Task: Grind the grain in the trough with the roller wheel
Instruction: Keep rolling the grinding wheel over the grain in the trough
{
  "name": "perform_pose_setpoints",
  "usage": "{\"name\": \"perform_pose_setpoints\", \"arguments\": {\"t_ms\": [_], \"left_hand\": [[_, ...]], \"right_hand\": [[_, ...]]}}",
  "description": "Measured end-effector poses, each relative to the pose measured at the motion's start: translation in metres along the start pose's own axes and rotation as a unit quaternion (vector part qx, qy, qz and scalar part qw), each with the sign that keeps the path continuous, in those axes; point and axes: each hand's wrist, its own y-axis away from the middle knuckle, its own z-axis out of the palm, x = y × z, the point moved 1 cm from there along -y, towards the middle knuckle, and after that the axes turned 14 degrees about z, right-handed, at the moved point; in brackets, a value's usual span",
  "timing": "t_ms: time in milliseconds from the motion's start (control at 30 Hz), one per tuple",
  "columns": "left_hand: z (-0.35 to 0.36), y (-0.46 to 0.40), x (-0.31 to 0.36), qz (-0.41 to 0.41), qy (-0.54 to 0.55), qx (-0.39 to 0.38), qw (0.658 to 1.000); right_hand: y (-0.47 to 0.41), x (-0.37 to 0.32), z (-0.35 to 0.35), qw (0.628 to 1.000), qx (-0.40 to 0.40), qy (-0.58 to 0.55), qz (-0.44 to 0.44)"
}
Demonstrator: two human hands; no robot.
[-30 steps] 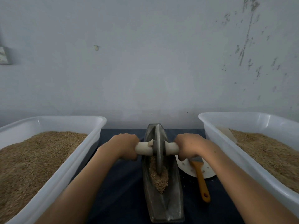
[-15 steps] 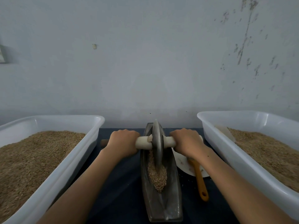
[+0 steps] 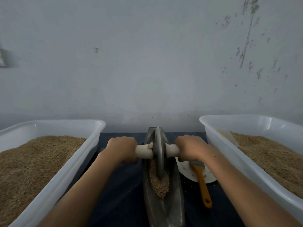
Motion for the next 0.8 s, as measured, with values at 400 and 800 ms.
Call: {"name": "perform_pose_setpoints", "arguments": {"t_ms": [400, 800], "left_hand": [[-0.002, 0.004, 0.0, 0.024, 0.012, -0.056, 0.998], [-0.003, 0.006, -0.008, 0.151, 0.061, 0.068, 0.984]], "right_hand": [[0.007, -0.001, -0.007, 0.998, -0.051, 0.021, -0.006], [0.0, -0.005, 0.001, 0.996, 0.09, 0.003, 0.01]]}}
